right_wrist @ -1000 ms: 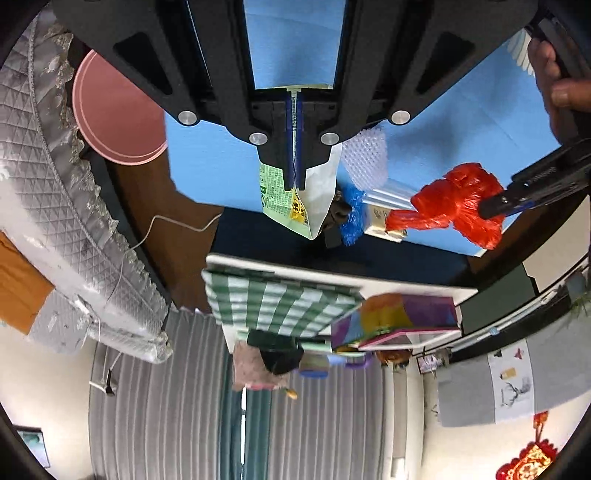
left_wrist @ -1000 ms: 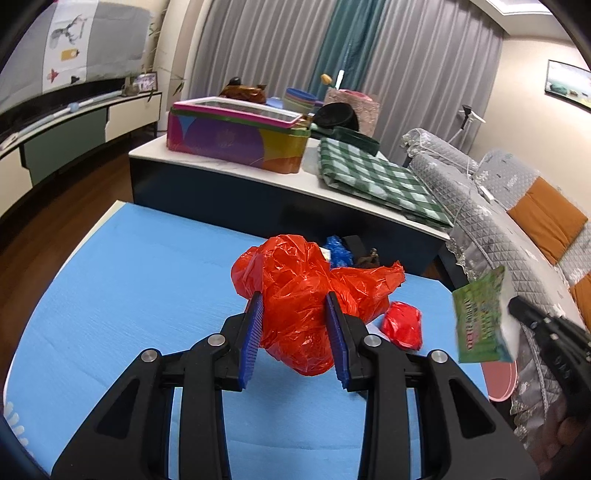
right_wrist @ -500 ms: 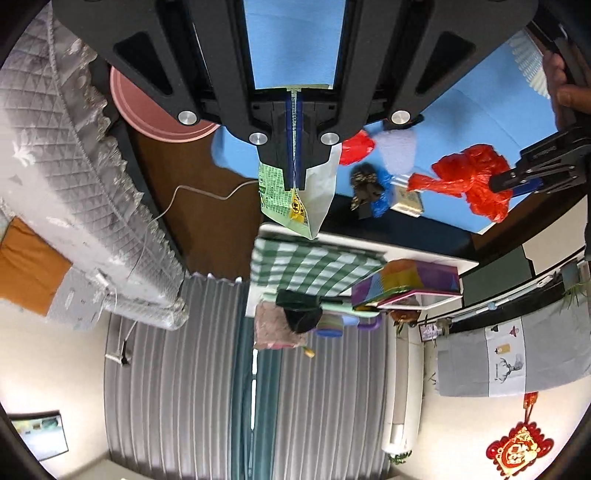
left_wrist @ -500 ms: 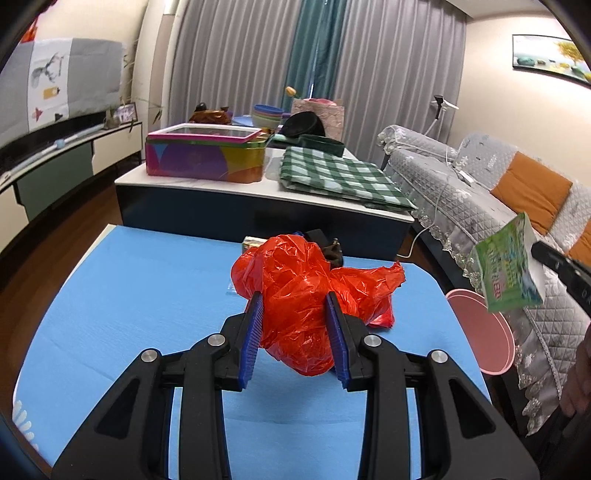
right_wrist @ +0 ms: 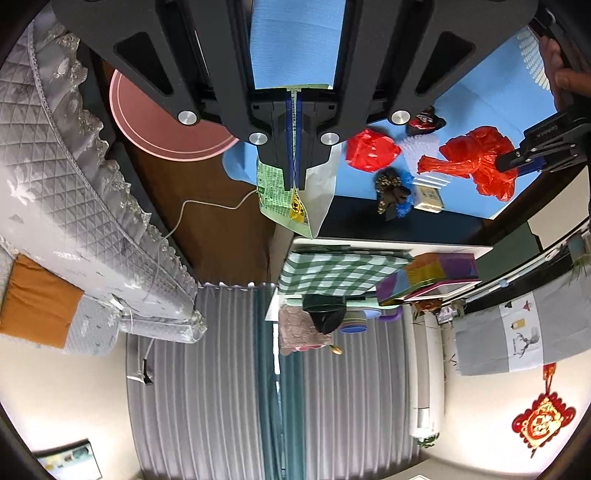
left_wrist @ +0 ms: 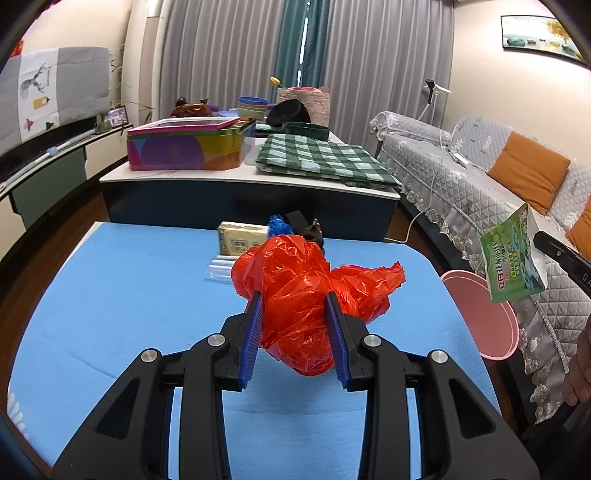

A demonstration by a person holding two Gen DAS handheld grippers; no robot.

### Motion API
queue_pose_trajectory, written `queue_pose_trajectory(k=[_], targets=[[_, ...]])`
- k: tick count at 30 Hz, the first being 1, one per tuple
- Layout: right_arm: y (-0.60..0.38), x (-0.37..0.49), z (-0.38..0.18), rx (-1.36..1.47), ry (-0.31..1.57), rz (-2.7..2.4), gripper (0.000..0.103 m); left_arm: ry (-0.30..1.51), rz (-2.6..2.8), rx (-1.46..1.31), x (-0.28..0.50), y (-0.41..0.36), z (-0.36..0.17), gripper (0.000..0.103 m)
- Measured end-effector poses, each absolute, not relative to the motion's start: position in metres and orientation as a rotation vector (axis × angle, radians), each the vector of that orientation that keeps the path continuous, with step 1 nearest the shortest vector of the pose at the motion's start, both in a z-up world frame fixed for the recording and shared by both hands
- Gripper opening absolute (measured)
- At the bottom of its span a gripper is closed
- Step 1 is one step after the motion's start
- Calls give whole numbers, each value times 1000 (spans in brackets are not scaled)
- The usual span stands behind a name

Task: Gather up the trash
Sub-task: 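Carry the green packet in the right tool and red bag in the left tool over the bucket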

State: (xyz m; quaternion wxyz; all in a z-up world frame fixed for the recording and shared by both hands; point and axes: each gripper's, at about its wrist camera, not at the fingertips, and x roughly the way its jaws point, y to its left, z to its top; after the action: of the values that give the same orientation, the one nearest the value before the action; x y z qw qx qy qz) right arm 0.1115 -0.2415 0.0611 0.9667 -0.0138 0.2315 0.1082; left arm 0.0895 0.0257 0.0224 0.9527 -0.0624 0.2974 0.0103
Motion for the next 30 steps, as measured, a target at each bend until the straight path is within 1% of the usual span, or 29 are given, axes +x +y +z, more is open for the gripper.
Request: queue_pose_trajectory(k=[17,30], targets=[[-311,118,75,12,426,106,1,605,-95,-86,100,-37,18,33],[-379,138,86,92,442,47,1,597,-189,-56,132,-106,33,33]])
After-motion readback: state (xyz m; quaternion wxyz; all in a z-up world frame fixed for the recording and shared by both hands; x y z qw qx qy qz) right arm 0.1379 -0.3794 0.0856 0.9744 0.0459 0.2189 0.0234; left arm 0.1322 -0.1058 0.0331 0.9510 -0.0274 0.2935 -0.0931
